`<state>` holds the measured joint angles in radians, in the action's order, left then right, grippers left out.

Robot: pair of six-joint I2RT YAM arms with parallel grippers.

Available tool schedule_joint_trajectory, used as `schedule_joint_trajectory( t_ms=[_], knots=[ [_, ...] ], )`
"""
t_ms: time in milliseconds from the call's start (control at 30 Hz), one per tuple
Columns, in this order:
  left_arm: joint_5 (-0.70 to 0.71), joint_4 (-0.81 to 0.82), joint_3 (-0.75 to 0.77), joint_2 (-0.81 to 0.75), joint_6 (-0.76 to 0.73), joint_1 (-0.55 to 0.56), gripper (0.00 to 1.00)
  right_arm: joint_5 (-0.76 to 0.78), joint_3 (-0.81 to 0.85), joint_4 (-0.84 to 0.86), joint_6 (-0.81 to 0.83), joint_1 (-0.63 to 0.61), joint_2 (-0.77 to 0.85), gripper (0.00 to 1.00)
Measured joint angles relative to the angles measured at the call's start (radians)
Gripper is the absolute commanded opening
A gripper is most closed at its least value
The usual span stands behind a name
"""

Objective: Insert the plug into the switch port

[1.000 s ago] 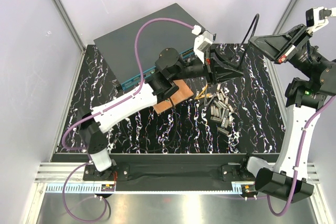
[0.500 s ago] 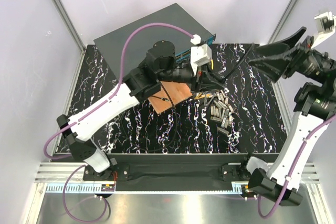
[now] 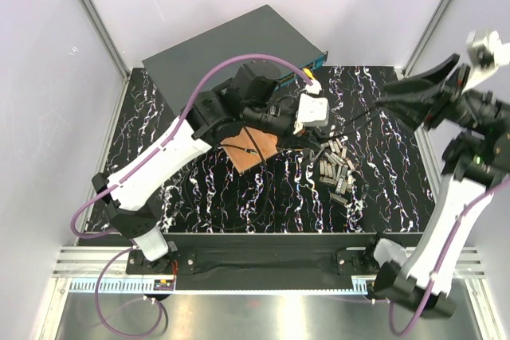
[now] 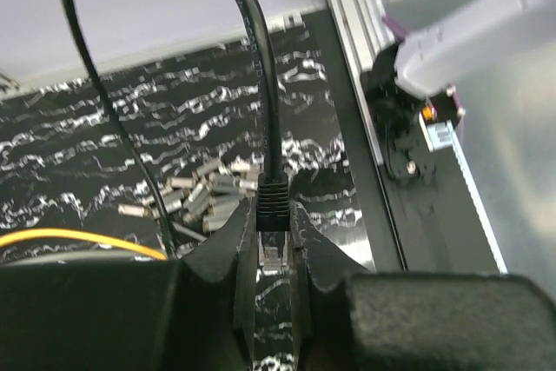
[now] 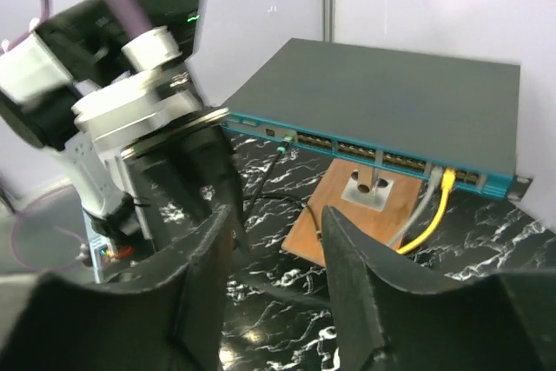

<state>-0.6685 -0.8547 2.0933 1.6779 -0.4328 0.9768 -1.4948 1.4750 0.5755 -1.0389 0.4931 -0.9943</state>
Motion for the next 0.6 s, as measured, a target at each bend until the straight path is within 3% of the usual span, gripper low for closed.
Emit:
schedule_joint_trajectory(
  t_ms=[333, 467, 600],
  knots=[
    [0.022, -0.038, -0.061, 0.002, -0.046, 0.001, 0.02, 0.0, -0.024, 0.578, -0.734, 0.001, -0.53, 0.52],
    [0.017, -0.026, -0.083, 0.002, -0.045, 0.001, 0.01, 0.0, -0.024, 0.628, -0.863, 0.001, -0.669, 0.49],
    [0.015, -0.012, -0.144, 0.0, -0.045, 0.001, 0.01, 0.0, -0.025, 0.66, -0.921, 0.001, -0.695, 0.51]
  ],
)
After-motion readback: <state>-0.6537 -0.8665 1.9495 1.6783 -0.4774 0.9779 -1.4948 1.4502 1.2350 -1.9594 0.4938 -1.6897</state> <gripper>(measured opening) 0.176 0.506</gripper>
